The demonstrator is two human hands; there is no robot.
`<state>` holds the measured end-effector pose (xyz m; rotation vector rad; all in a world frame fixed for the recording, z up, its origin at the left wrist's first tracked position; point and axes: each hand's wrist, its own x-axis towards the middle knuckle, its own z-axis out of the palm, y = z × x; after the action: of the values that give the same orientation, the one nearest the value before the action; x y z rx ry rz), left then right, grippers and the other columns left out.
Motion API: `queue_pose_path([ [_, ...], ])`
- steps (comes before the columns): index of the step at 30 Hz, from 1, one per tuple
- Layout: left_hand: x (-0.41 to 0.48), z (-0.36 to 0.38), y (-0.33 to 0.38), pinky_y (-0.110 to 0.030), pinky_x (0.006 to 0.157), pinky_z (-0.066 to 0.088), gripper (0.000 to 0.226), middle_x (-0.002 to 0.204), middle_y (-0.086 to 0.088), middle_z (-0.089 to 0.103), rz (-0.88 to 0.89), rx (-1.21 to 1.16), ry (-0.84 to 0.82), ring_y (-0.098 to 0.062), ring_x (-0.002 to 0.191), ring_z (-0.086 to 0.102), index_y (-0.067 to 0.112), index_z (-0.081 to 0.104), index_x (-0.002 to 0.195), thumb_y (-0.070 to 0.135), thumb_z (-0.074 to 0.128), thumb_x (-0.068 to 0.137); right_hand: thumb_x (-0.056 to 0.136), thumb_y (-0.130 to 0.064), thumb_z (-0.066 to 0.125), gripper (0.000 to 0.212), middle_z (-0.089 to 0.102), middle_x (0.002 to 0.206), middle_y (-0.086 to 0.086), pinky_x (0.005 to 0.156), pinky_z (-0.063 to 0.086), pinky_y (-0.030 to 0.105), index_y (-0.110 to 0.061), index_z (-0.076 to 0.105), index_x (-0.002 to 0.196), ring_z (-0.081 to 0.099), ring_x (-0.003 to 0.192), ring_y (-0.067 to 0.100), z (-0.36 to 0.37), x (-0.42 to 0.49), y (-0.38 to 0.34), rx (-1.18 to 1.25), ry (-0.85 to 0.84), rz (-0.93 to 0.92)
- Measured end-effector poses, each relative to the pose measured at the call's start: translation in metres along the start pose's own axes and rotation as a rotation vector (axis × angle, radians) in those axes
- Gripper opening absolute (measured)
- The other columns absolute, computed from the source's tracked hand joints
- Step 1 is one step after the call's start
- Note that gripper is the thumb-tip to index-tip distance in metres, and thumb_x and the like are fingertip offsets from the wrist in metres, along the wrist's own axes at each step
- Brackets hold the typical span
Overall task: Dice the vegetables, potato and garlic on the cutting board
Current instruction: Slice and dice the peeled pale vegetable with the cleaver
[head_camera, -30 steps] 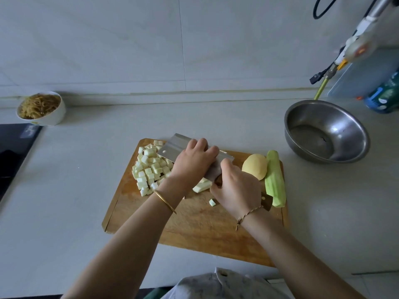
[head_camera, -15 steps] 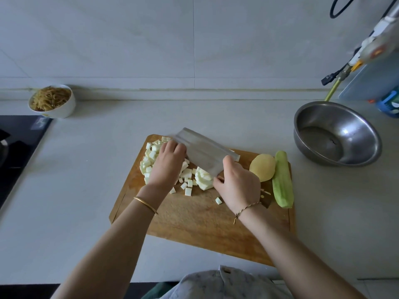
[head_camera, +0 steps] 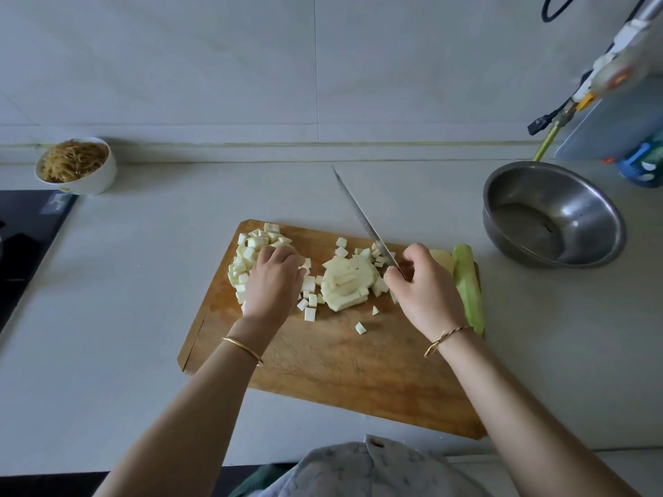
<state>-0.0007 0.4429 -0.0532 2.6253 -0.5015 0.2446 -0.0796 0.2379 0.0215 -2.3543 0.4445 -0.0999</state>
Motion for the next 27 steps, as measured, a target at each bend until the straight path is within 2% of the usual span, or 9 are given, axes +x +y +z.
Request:
queue_pose_path([
  [2, 0.0, 0.002, 0.009, -0.037, 0.075, 0.05, 0.015, 0.102, -0.007, 0.064, 0.03, -0.035, 0.009, -0.03, 0.099, 0.054, 0.004, 0.071, 0.099, 0.01, 0.067, 0.086, 0.088, -0.024, 0.054, 0.012, 0.055, 0.064, -0.005, 0.056, 0.049, 0.039, -0.014, 0.052, 0.095, 0.054, 0.058, 0.023, 0.002, -0.002, 0.0, 0.063, -0.056, 0.027],
  [5, -0.001, 0.009, 0.028, -0.031, 0.089, 0.045, 0.025, 0.115, -0.006, 0.062, 0.081, -0.125, -0.068, -0.025, 0.109, 0.053, 0.006, 0.066, 0.114, 0.014, 0.061, 0.091, 0.09, -0.023, 0.048, 0.009, 0.052, 0.057, -0.003, 0.05, 0.05, 0.04, -0.014, 0.051, 0.087, 0.048, 0.043, 0.011, 0.006, -0.007, 0.0, 0.111, -0.128, 0.061],
  [8, -0.003, 0.018, 0.04, -0.031, 0.096, 0.04, 0.03, 0.127, -0.006, 0.058, 0.012, -0.196, -0.103, -0.024, 0.119, 0.05, 0.008, 0.062, 0.12, 0.02, 0.059, 0.094, 0.095, -0.025, 0.043, 0.027, 0.05, 0.059, 0.009, 0.051, 0.049, 0.046, -0.012, 0.039, 0.072, 0.042, 0.047, 0.021, 0.01, -0.013, -0.002, 0.079, -0.14, 0.074],
  [11, -0.006, 0.026, 0.043, -0.031, 0.091, 0.041, 0.027, 0.125, -0.005, 0.058, -0.054, -0.225, -0.127, -0.023, 0.117, 0.051, 0.009, 0.062, 0.116, 0.023, 0.058, 0.094, 0.098, -0.026, 0.039, 0.03, 0.049, 0.063, 0.012, 0.05, 0.048, 0.045, -0.006, 0.041, 0.076, 0.038, 0.05, 0.024, 0.011, -0.015, -0.006, 0.076, -0.167, 0.101],
  [14, -0.009, 0.032, 0.042, -0.032, 0.084, 0.045, 0.02, 0.116, -0.004, 0.059, -0.091, -0.262, -0.138, -0.024, 0.106, 0.054, 0.008, 0.061, 0.106, 0.022, 0.06, 0.092, 0.099, -0.026, 0.037, 0.03, 0.047, 0.064, 0.009, 0.034, 0.039, 0.027, -0.004, 0.043, 0.081, 0.038, 0.041, 0.018, 0.011, -0.016, -0.006, 0.102, -0.222, 0.134],
  [16, -0.011, 0.035, 0.042, -0.036, 0.084, 0.046, 0.018, 0.113, -0.006, 0.059, -0.104, -0.29, -0.133, -0.026, 0.103, 0.054, 0.006, 0.06, 0.103, 0.02, 0.06, 0.092, 0.1, -0.027, 0.035, 0.03, 0.047, 0.067, 0.007, 0.032, 0.035, 0.021, -0.005, 0.044, 0.083, 0.039, 0.038, 0.016, 0.011, -0.017, -0.006, 0.102, -0.255, 0.149],
  [21, -0.012, 0.037, 0.042, -0.038, 0.083, 0.049, 0.017, 0.109, -0.006, 0.059, -0.13, -0.339, -0.114, -0.025, 0.1, 0.055, 0.006, 0.062, 0.103, 0.018, 0.062, 0.091, 0.101, -0.024, 0.031, 0.027, 0.043, 0.07, 0.001, 0.032, 0.035, 0.021, -0.007, 0.044, 0.084, 0.043, 0.044, 0.018, 0.012, -0.014, -0.012, 0.039, -0.288, 0.15],
  [24, -0.014, 0.038, 0.045, -0.039, 0.08, 0.05, 0.015, 0.106, -0.005, 0.06, -0.145, -0.358, -0.089, -0.026, 0.096, 0.056, 0.005, 0.063, 0.101, 0.016, 0.063, 0.09, 0.101, -0.022, 0.027, 0.026, 0.044, 0.07, 0.003, 0.044, 0.04, 0.032, -0.007, 0.044, 0.089, 0.042, 0.051, 0.016, 0.01, -0.006, -0.021, -0.054, -0.345, 0.138],
  [27, -0.014, 0.039, 0.046, -0.037, 0.079, 0.049, 0.015, 0.107, -0.005, 0.06, -0.149, -0.351, -0.078, -0.025, 0.096, 0.056, 0.005, 0.064, 0.102, 0.014, 0.062, 0.091, 0.101, -0.02, 0.027, 0.022, 0.045, 0.07, 0.005, 0.05, 0.04, 0.031, -0.009, 0.042, 0.091, 0.042, 0.053, 0.017, 0.009, 0.005, -0.03, -0.104, -0.389, 0.146],
])
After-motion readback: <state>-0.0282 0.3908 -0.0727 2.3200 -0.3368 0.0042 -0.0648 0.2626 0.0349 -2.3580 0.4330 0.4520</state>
